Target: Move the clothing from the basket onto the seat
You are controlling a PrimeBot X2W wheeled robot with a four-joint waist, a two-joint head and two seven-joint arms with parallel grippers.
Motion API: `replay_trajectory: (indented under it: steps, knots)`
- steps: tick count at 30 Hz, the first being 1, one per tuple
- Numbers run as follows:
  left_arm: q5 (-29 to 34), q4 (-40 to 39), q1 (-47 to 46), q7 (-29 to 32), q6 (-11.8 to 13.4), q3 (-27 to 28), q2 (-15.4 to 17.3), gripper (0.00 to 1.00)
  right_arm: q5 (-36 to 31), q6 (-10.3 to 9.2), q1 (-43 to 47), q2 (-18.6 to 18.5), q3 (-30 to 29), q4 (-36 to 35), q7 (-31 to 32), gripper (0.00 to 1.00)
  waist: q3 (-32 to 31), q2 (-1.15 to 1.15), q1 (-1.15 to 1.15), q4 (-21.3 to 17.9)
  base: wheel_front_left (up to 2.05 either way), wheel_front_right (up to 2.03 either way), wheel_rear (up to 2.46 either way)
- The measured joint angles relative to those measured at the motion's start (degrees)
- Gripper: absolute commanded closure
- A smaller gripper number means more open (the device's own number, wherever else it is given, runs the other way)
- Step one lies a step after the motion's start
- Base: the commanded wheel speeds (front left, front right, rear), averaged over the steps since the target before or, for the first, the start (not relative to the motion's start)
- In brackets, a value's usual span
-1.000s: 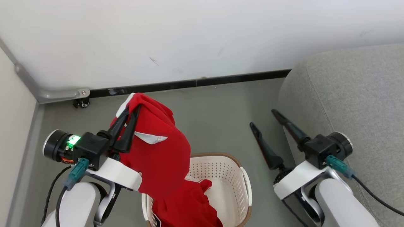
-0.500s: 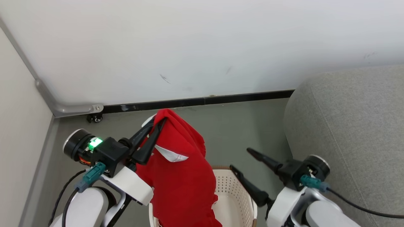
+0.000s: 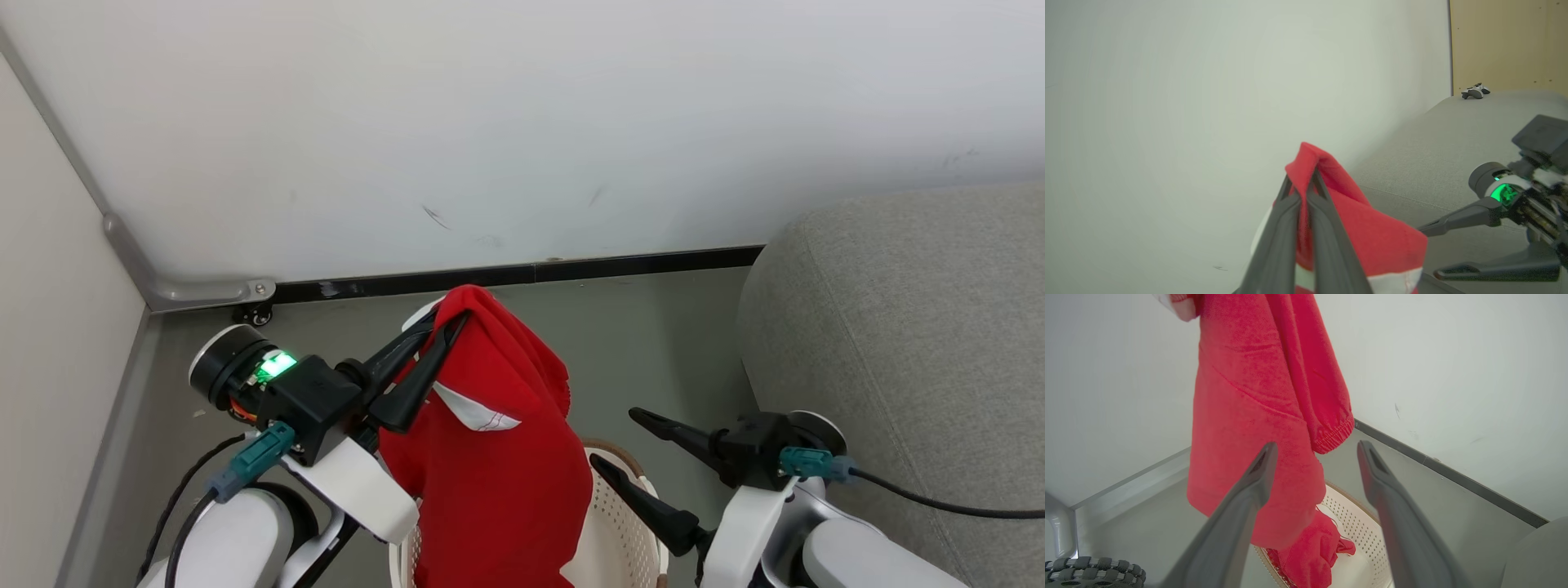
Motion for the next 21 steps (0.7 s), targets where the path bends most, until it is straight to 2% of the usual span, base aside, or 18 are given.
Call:
replay_trajectory:
  steps: [13,21]
  knots:
    - [-0.8,-4.4,-2.7,3.0,-0.5,-2.4,0.0,1.0,10.3,0.0,-4.8,-2.1,8.2,-0.4,0.1,0.0,0.9,0.0,0.0,0.8,0.0,0.0,0.0]
    - [-1.7,-6.1,-3.5,4.2,-0.5,-3.6,-0.1,1.0,14.3,0.0,-9.3,-1.8,13.2,-0.1,0.0,0.0,1.5,0.0,0.0,2.0,0.0,0.0,0.0]
